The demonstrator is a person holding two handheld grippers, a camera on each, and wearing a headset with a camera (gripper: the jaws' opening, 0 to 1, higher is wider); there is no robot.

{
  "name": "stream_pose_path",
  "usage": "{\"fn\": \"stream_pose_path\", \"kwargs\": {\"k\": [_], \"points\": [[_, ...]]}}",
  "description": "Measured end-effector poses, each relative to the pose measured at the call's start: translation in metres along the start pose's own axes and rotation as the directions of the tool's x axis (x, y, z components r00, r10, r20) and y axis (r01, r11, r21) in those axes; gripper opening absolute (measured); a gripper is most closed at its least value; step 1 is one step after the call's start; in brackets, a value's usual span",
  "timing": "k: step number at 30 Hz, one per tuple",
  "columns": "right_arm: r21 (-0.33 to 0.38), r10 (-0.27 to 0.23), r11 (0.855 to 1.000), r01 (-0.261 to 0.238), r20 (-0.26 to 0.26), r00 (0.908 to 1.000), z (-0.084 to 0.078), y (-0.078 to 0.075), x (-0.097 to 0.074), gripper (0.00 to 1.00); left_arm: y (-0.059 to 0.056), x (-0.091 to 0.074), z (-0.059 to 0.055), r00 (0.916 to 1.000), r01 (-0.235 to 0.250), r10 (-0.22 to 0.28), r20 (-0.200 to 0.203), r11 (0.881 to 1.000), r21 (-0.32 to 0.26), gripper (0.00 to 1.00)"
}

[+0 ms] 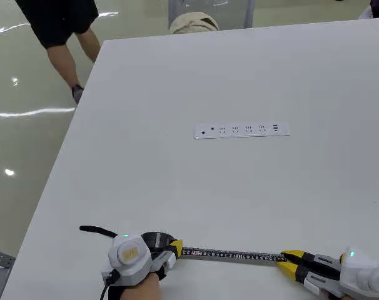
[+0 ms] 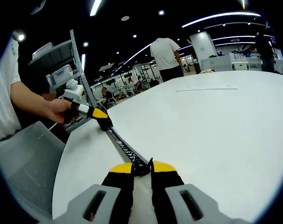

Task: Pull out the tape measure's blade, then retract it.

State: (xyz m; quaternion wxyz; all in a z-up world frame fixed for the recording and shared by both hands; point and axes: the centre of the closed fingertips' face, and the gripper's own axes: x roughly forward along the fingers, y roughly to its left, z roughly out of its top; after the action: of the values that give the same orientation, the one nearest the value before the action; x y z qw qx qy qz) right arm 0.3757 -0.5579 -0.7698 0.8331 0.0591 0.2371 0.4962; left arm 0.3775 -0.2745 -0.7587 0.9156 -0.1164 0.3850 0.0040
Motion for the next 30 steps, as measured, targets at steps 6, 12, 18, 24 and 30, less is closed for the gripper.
{"fn": "stream_pose_path", "kwargs": {"k": [6, 12, 18, 24, 30], "points": [[-0.004, 0.003, 1.000, -0.003, -0.002, 1.0000, 0.000, 0.000, 0.000, 0.12, 0.001, 0.001, 0.000, 1.0000, -0.001, 0.001, -0.002, 1.000, 0.001, 0.64], [-0.025, 0.009, 1.000, -0.009, -0.010, 0.9999, 0.000, 0.001, 0.000, 0.12, 0.000, 0.000, 0.000, 1.0000, -0.002, 0.002, -0.005, 1.000, -0.002, 0.64], [-0.036, 0.014, 0.999, -0.014, -0.013, 0.9998, 0.001, 0.002, 0.000, 0.12, 0.001, 0.000, 0.000, 1.0000, -0.005, 0.005, -0.002, 1.000, 0.001, 0.63], [-0.041, 0.036, 0.998, -0.036, -0.022, 0.9991, 0.002, 0.006, 0.010, 0.12, 0.001, 0.000, 0.001, 1.0000, -0.004, 0.004, -0.001, 1.000, 0.003, 0.63], [-0.047, 0.045, 0.998, -0.046, -0.026, 0.9986, 0.003, 0.010, 0.016, 0.12, 0.001, 0.000, 0.000, 1.0000, -0.002, 0.002, -0.003, 1.000, 0.000, 0.63]]}}
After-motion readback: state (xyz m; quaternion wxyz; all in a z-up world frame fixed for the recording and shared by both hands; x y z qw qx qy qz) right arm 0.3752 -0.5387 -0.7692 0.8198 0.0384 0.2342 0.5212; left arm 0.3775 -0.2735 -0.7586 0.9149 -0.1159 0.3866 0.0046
